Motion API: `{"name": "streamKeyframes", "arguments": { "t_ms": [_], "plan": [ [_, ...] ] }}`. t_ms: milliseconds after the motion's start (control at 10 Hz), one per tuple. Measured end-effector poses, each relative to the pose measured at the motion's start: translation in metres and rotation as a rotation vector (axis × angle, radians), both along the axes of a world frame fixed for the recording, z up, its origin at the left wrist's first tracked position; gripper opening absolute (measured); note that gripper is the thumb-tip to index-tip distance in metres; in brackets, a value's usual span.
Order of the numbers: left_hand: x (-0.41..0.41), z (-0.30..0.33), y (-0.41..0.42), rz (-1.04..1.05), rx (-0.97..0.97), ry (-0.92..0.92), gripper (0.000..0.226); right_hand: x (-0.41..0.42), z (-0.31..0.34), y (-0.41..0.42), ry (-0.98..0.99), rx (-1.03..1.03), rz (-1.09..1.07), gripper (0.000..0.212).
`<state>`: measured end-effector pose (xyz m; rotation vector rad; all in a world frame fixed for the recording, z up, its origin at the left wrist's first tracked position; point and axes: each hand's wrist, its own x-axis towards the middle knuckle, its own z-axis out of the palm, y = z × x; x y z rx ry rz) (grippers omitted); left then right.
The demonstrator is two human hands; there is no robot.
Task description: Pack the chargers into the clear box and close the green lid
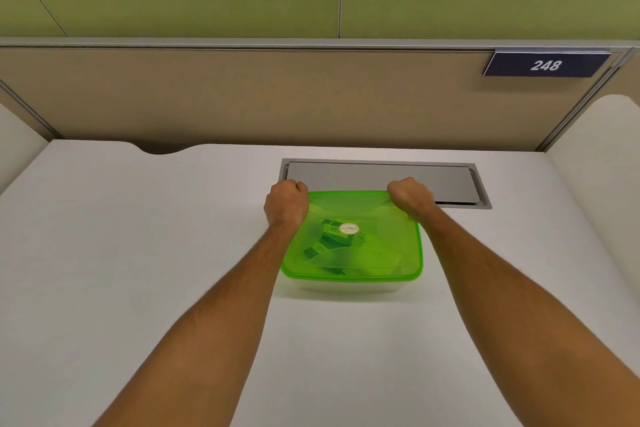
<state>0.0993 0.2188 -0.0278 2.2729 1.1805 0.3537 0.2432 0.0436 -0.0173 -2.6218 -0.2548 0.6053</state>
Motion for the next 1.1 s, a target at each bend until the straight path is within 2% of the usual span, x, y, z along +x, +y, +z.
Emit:
{"name": "streamKeyframes", "arguments": {
  "t_ms": [400,800,1000,1100],
  "plan": [
    [-0.001,0.0,0.001,-0.012,-0.025,-0.009,0.037,0.002,0.001,0.0,0.017,-0.009,0.065,0.034],
    [-0.001,0.0,-0.001,-0.002,-0.015,-0.02,0.037,-0.003,-0.008,-0.006,-0.055,0.093,-0.052,0.038],
    [-0.003,0.005,-0.004,-0.019,0.019,-0.036,0.046,-0.01,-0.001,-0.009,-0.082,0.115,-0.116,0.057],
    [-0.003,0.006,-0.006,-0.116,0.021,-0.125,0.044,-0.013,0.002,-0.013,-0.187,0.082,-0.105,0.068]
  ]
}}
